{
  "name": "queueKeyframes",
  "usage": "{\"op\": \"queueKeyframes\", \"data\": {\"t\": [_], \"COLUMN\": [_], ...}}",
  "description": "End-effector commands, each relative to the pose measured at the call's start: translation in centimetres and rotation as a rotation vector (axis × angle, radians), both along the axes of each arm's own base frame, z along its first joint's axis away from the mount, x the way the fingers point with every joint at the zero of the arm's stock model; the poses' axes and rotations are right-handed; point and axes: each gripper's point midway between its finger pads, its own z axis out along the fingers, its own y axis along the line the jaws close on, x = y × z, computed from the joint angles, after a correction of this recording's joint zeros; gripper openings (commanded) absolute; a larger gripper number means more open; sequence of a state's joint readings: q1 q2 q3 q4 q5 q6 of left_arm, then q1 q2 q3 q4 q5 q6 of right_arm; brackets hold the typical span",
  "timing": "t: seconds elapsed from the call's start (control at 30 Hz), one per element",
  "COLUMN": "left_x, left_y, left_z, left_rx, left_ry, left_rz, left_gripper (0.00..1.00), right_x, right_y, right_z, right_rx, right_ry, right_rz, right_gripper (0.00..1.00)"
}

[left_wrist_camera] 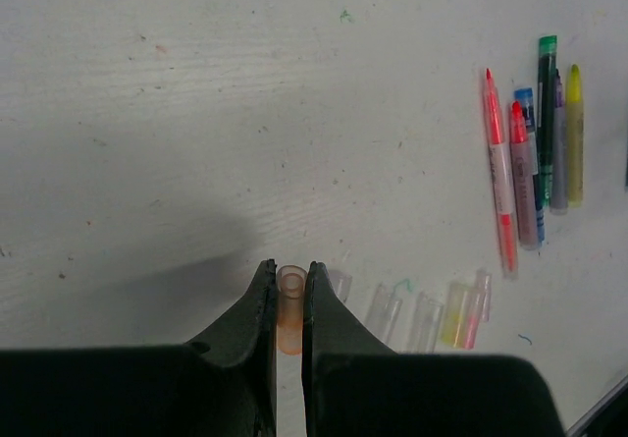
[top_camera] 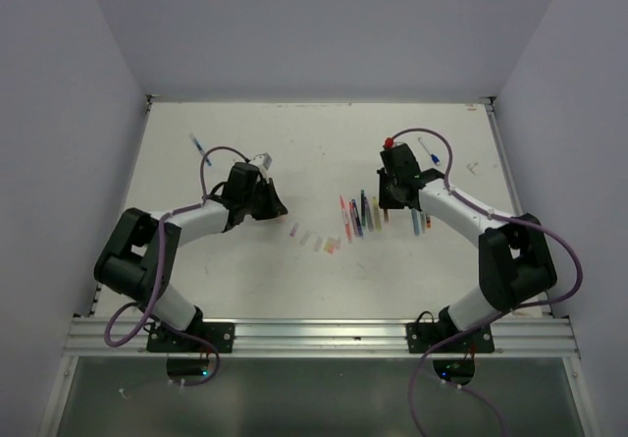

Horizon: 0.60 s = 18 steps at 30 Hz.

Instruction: Open the pen caps

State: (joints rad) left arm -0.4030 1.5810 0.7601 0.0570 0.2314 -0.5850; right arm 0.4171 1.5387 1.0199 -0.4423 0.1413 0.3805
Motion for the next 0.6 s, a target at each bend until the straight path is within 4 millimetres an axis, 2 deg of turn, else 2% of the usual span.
{"op": "queueKeyframes", "data": {"t": [0.0,0.3,0.57], "left_x": [0.3,-0.6,-1.5], "left_y": [0.4,-0.3,-0.1], "left_z": [-0.9,-2.1,-2.8], "left_rx": [0.061,0.078,0.073], "left_ry": [-0.029,0.0,0.015], "left_rz": [-0.008,-0.033,-0.034], "left_gripper": [0.01,0.15,0.25], "right_x": [0.2,0.7,0.8], "right_y": [-2.0,-2.9,-1.5], "right_z": [-1.2,-3.1,-5.2], "right_rx": [-0.108,-0.164,-0.112], "right_ry": [0.01,0.048,0.094], "right_rz": [-0.045,-0.086,-0.071], "right_gripper": [0.0,0.0,0.0]}}
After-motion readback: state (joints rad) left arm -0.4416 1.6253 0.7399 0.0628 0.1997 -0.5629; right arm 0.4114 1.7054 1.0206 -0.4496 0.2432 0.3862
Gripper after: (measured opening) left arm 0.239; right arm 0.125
